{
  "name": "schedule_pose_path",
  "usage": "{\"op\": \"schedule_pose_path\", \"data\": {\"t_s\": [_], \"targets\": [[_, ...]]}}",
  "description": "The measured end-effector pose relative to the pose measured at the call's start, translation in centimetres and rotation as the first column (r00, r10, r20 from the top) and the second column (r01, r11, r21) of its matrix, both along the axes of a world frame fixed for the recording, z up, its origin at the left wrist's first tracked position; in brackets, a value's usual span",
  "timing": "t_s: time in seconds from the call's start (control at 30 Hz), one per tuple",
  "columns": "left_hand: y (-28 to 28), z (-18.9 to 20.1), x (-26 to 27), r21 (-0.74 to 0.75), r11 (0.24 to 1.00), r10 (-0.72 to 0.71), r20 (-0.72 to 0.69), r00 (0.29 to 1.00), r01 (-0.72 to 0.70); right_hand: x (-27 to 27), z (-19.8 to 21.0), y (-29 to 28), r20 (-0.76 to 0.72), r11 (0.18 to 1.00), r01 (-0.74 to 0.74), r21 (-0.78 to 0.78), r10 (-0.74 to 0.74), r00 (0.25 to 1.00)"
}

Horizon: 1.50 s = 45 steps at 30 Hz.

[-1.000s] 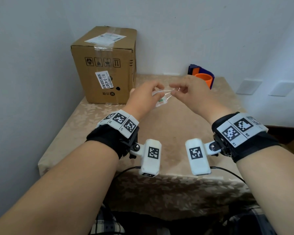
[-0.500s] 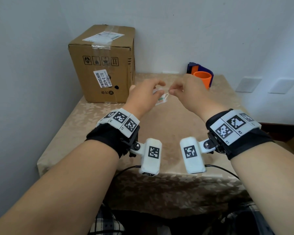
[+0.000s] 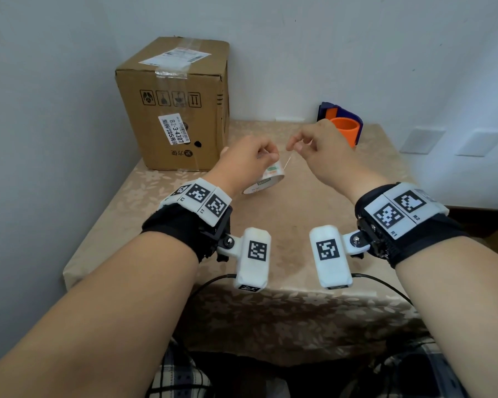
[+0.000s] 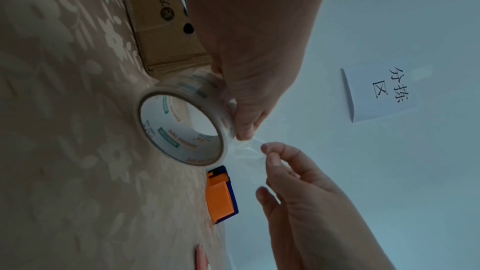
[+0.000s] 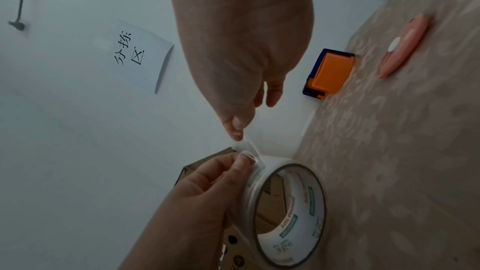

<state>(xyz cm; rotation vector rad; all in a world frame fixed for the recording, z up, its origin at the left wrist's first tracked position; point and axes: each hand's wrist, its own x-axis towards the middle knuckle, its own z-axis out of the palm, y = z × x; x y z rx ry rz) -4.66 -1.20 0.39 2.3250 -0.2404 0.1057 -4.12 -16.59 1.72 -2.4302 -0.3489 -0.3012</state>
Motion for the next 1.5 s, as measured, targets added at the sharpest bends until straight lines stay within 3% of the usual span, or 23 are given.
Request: {"op": "schedule_pose_path", "data": {"t_s": [0.17,0.33,0.5,0.7,0.93,1.27,1.5], "targets": [[0.1,0.0,0.1,-0.057,0.998,-0.014,0.004,1.000,0.014,-0.3,-0.3,0.6,-0.078,0.932,-0.012,0.363,0.043,0.996],[-0.1,-0.1,0.0,-0.073,0.997,-0.013,0.005,1.000,0.014,-0.5,-0.5,0.8,-0.087,0.846,-0.042,0.531,0.103,0.991],[-0.3,0.1,-0.3,-0.069,0.997,-0.016,0.028,0.999,0.017,-0.4,-0.8,1.1,-0.069,0.841,0.013,0.541,0.030,0.997],[-0.4,0.2,-0.3,-0.120,0.993,0.028,0.067,0.997,-0.020,-0.7,-0.8,1.3,-0.084,0.868,-0.033,0.496,0.086,0.993],[-0.3,0.3,-0.5,-0.130,0.990,-0.052,0.019,0.998,0.054,-0.2,-0.6,1.2,-0.044,0.885,0.089,0.457,-0.078,0.996],[-0.6,0.2,-0.4,-0.073,0.996,-0.053,0.023,0.998,0.055,-0.1,-0.9,1.0,-0.116,0.804,0.104,0.586,-0.044,0.992],[-0.2,0.3,-0.5,-0.054,0.998,-0.040,0.052,0.998,0.043,0.4,-1.0,0.6,-0.067,0.916,0.094,0.389,-0.074,0.995]]}}
